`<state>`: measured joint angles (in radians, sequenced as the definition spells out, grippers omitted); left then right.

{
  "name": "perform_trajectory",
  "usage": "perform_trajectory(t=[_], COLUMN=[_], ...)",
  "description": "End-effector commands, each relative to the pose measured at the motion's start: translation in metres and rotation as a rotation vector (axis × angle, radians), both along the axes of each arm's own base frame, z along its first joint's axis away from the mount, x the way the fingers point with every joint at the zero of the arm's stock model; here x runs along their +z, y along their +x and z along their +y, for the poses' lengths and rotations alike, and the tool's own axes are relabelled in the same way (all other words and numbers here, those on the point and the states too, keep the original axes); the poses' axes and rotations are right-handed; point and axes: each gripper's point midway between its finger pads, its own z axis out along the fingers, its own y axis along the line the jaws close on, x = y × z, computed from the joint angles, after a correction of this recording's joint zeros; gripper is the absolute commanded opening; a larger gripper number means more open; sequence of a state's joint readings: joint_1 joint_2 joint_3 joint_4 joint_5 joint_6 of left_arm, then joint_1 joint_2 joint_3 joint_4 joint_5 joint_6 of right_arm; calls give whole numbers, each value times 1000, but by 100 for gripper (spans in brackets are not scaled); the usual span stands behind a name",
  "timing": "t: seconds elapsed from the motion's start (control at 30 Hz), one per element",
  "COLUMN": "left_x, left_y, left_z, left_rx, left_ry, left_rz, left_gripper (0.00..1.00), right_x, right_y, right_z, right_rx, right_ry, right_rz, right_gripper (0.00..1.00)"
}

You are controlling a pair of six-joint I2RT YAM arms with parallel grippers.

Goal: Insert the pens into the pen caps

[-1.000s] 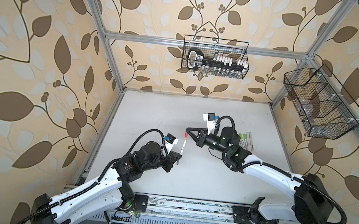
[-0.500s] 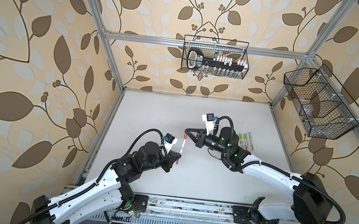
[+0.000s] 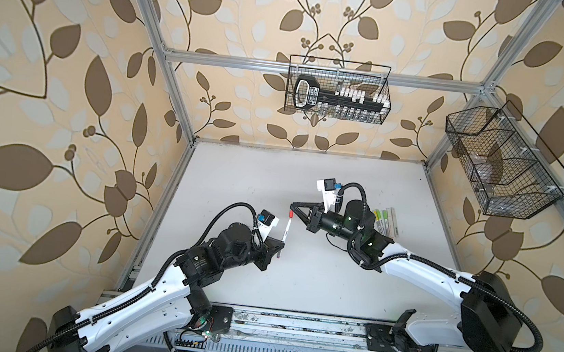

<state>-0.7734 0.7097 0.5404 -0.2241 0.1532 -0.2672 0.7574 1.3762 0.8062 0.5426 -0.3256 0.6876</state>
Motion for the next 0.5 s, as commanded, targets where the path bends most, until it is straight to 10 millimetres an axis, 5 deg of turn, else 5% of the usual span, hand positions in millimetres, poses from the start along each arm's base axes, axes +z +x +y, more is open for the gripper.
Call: perform_trajectory(t=[0.0,0.47], left_x=[8,7], left_y=[0,-3], left_z=[-3,-5], left_rx=[-12,-22], left_ry=[-16,-13], left_rz=[-23,-21], left_gripper=[0,0], right_x=[23,24], right_y=[1,3], right_z=[3,-1], right_rx=[8,4], right_ry=[30,22], right_rz=[-51,-63], right_gripper=[6,6])
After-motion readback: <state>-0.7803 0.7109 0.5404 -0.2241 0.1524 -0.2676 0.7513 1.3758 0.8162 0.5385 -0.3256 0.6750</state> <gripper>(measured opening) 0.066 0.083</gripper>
